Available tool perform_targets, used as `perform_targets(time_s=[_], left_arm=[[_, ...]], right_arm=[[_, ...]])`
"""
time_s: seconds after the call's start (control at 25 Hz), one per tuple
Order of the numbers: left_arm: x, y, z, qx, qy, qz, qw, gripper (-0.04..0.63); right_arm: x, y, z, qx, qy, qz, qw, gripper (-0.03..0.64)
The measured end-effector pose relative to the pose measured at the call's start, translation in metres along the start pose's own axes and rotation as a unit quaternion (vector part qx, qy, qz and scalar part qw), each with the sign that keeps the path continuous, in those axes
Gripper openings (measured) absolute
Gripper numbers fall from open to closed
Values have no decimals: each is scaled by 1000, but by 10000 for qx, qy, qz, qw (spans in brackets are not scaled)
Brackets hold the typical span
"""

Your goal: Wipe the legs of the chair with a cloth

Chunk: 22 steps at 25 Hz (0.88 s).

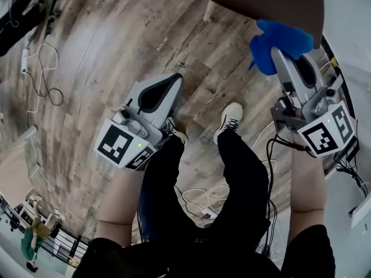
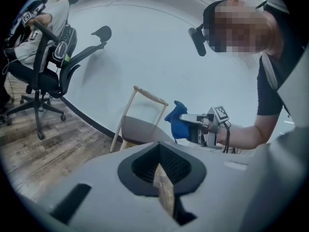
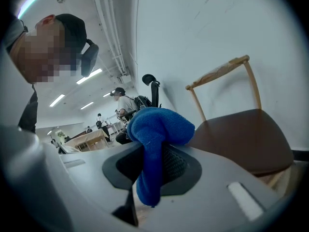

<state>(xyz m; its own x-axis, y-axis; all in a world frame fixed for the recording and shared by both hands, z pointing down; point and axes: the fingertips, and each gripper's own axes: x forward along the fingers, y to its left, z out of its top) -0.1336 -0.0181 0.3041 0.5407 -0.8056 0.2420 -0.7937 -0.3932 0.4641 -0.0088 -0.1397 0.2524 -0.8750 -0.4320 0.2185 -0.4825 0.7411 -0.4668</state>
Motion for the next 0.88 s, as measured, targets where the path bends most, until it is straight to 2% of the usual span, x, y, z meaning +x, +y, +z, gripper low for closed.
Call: perform_targets(time_s=[0.24, 0.32, 0.4, 0.48, 0.68, 0.88], left_arm=[[28, 38, -50, -212, -322, -27, 9993, 5], [41, 37, -69, -258, -312, -178, 9990, 5], [55, 34, -82, -123, -160, -516, 9985, 5], [67, 47, -79, 75, -185, -728, 9971, 5], [91, 82, -76, 408, -271, -790, 9957, 5], [106, 94, -69, 751, -357, -887, 9926, 5]], right_arm=[[40, -39, -64, -264, 184, 147, 9994, 87], [49, -54, -84, -299, 232, 218, 9990, 86], [57, -70, -103, -300, 289, 239, 9988, 86], [77, -86, -118, -324, 336, 261, 9986, 87], [116, -115, -148, -347, 351, 248, 9985, 87], [137, -128, -165, -699, 280, 416, 9963, 87]])
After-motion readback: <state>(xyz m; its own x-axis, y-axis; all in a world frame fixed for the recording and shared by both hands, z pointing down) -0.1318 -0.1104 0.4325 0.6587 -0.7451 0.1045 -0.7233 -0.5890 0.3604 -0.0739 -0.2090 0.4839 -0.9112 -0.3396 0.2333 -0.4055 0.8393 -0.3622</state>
